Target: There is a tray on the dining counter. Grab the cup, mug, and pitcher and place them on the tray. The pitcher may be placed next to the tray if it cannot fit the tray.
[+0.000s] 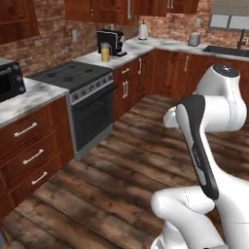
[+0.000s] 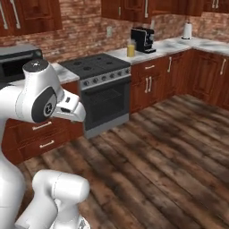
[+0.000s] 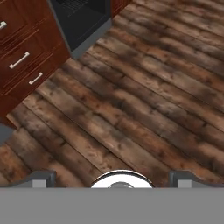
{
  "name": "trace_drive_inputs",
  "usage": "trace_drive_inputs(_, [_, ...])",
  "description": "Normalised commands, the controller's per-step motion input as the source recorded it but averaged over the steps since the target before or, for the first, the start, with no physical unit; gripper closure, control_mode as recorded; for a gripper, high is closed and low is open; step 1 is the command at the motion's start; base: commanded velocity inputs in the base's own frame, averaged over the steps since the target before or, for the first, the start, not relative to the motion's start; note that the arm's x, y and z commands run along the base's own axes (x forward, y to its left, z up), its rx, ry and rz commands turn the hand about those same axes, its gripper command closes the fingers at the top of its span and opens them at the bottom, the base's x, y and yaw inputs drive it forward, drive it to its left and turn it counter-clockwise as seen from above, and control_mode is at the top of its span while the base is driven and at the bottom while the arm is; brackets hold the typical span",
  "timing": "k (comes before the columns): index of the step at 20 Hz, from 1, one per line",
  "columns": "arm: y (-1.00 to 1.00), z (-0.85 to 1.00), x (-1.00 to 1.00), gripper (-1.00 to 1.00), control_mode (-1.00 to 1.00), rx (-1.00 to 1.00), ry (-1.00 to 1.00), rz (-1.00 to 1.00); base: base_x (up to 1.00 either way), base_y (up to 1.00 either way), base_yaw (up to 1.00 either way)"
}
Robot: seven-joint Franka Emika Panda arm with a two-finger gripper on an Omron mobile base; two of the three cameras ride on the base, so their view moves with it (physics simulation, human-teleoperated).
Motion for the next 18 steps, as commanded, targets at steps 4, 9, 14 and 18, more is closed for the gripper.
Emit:
trace_drive_inputs(4, [0.00, 0.00, 0.00, -1.00, 1.00, 0.00, 0.00, 0.00, 1.00, -0.82, 0.51])
trace_drive_inputs(9, [0.00, 0.00, 0.00, -1.00, 1.00, 0.00, 0.00, 0.00, 1.00, -0.95, 0.52])
trace_drive_inputs(14, [0.00, 0.00, 0.00, -1.00, 1.00, 0.00, 0.00, 0.00, 1.00, -0.92, 0.52])
trace_drive_inputs(18, [0.00, 0.00, 0.00, -1.00, 1.00, 0.00, 0.00, 0.00, 1.00, -0.99, 0.53])
